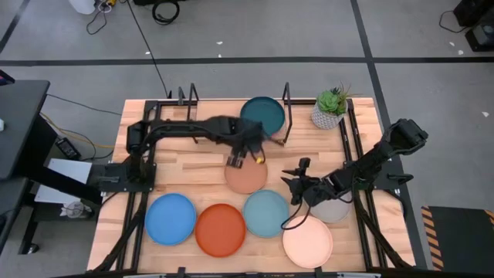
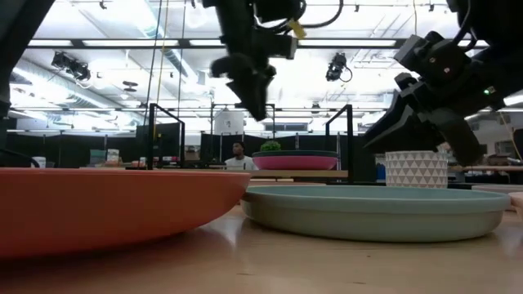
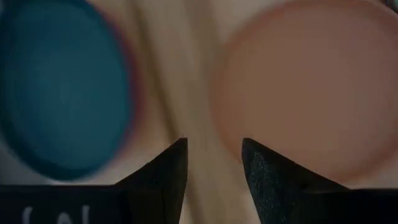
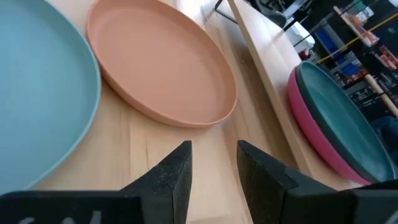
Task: Place and stack plates onto a shelf
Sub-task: Put the brown plate on the shelf
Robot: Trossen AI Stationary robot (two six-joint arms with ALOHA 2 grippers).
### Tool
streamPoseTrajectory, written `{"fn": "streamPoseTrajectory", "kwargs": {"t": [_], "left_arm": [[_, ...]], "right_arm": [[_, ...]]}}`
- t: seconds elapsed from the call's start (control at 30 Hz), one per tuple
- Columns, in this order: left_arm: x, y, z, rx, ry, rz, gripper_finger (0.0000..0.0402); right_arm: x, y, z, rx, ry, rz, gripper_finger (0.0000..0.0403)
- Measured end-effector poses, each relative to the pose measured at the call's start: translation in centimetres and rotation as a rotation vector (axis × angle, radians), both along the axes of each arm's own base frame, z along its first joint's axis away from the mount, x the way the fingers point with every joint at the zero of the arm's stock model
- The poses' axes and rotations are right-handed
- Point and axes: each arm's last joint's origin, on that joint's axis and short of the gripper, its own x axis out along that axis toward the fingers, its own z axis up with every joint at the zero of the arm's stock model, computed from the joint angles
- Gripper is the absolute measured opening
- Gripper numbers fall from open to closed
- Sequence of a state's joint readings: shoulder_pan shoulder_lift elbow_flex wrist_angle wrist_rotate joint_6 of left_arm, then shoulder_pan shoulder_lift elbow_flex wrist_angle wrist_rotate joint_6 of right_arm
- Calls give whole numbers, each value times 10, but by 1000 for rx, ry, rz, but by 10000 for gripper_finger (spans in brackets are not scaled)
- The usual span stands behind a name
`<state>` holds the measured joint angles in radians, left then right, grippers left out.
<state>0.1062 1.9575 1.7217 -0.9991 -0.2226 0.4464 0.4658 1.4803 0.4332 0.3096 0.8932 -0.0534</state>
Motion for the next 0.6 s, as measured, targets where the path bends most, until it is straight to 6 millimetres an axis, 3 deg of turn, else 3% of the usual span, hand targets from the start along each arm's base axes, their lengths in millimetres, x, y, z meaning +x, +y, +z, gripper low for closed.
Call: {"fn": "streamPoseTrajectory", "kwargs": {"t": [0.3,0.6], "left_arm": [[-16,-57,-40,-109,149,-17,159],[-28,-96,-67,-106,189,-68,143]], "right_arm": [[7,-11,0,30,26,22,132],[13,-20,1,74,21,46,132]]}}
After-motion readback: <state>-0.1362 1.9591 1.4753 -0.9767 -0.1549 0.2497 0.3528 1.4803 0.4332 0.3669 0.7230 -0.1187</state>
